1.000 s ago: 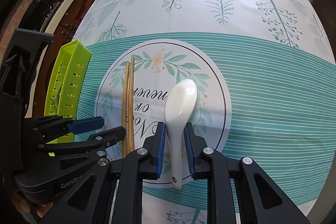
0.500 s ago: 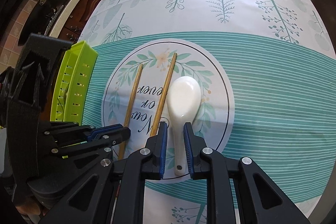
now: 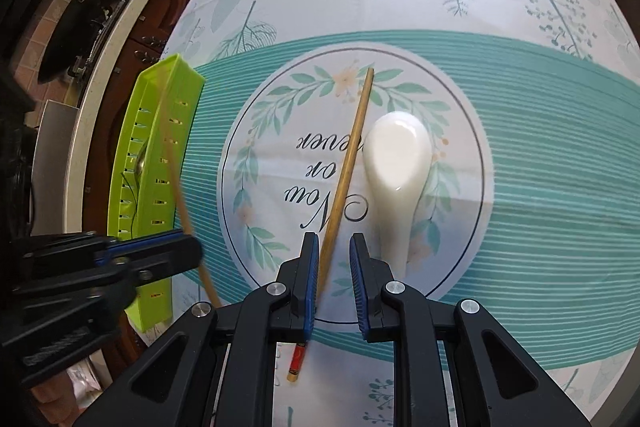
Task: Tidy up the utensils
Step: 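Carry chopstick into the green tray with left tool and release it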
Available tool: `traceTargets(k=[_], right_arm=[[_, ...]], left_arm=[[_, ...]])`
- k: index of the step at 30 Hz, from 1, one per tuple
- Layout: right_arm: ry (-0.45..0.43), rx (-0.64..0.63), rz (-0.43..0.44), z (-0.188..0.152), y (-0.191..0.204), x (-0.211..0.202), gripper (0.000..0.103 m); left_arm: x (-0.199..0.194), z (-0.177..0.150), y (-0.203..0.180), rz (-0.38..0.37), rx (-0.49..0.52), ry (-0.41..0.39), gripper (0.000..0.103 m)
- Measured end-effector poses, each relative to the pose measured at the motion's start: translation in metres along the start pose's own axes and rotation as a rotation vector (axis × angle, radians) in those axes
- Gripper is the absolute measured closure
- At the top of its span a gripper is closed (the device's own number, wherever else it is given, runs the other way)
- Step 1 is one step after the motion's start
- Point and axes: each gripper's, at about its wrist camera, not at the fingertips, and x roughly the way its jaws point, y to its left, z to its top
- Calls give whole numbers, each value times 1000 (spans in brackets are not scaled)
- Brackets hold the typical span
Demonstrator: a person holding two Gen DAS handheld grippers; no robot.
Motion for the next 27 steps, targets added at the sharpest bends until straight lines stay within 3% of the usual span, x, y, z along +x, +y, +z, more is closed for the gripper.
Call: traceTargets(k=[3,8,11,14,21,27], right_arm=[[13,19,-11,2,4,9,86],[23,12,-117,4,21,27,86],[-7,-35,-216,6,35,33,96],[-19,-42,-241,5,43,37,98],[-4,-39,37,-1,74,21,98],[4,-113,146,-6,121,14,98]], left_arm=[[-17,-1,15,-6,-1,-22,100],[-30,-11,40,-20,-9,-35,100],[-29,-15,48,-29,-13,-35,100],[-30,-18,54,-49,-17,-29,100],[-46,-27,70,-93,-8,-3,100],[-77,-33,98,-89,-3,12,100]])
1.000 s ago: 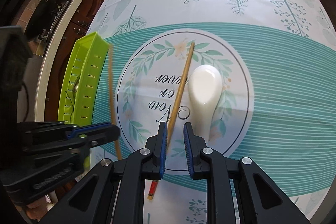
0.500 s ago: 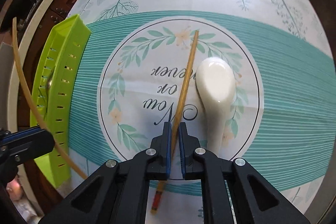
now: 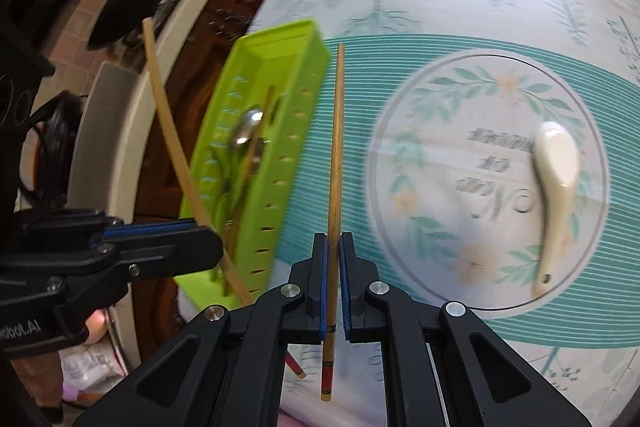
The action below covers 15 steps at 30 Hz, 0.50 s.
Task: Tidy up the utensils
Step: 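Carry chopstick into the green tray with left tool and release it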
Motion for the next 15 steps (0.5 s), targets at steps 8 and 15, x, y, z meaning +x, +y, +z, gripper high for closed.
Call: traceTargets(k=[8,15], right_arm=[[21,-12,106,14,52,10,98],[42,54,111,33,81,45,98]], left_arm=[[-29,3,49,43,8,31,100],[-2,32,86,101,36,99,100]])
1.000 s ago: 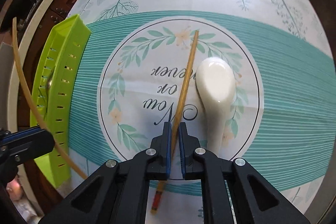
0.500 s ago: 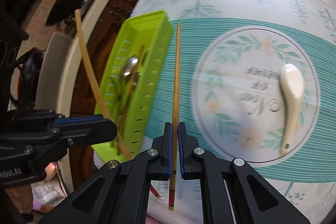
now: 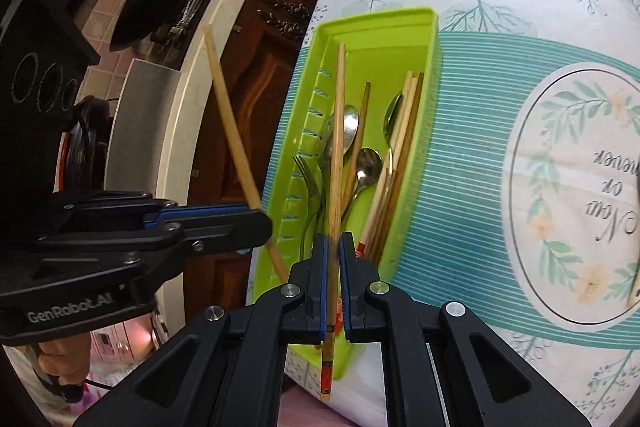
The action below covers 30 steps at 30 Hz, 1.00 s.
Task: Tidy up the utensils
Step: 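Carry chopstick into the green tray with left tool and release it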
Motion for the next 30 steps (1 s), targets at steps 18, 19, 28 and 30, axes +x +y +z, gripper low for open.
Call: traceTargets(k=[18,19,28,30], right_arm=[[-66,182,-92,34,-25,43,97],[-67,180,-92,34,-25,41,97],[-71,127,-94,21,-20,18,97],[-70,107,-96,14,-20,10,97]], left_arm=[[42,25,30,133,81,-28,56],[39,23,30,124,73,-34,55],[19,-10,31,123,32,-114,44],[14,-15,27,126,25,-131,42]])
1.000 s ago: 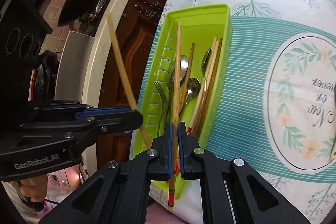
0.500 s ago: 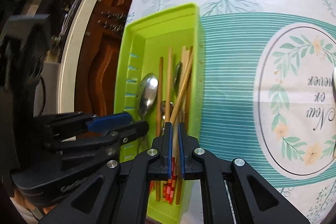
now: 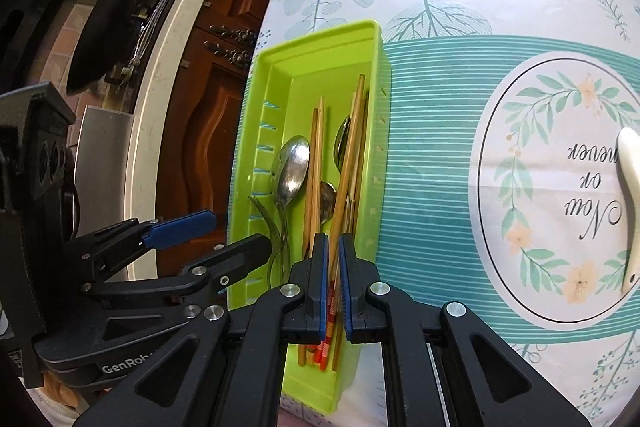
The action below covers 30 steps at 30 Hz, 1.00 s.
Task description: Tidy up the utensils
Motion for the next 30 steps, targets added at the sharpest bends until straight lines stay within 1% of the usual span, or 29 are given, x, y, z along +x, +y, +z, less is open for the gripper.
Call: traceTargets(k=[4,7,10,12,15,17,22,25,27,30], right_arm=[[3,-25,8,-10,-5,-14,97],[0,-35,11,-15,-11,-22,97],[-6,-45,-7,-21,-19,-30,96],[-13,-51,-21,-25,-28,-37,90],[-42,-55,-62,-33,-44,-49,81],[-69,-57,-112,-38,-59,-58,78],[-125,-38,-194,-48,-96,-74,77],[-177,-41,-252,-51,-119,-84,75],[-194,-26,-258,-53,-136,-90,70],[-213,-4,-275,-53,-156,-96,69]], left_arm=[[-14,-10,-7,25,-30,-43,32],[-20,-15,-15,44,-48,-76,32],[-25,-21,-27,51,-61,-108,31],[-28,-26,-37,56,-67,-131,31],[-31,-29,-54,59,-65,-171,31],[-31,-31,-70,66,-55,-201,30],[-23,-31,-106,59,-16,-236,28],[-16,-29,-125,64,4,-254,27],[-11,-26,-137,63,12,-268,25],[-3,-22,-151,66,18,-283,23]])
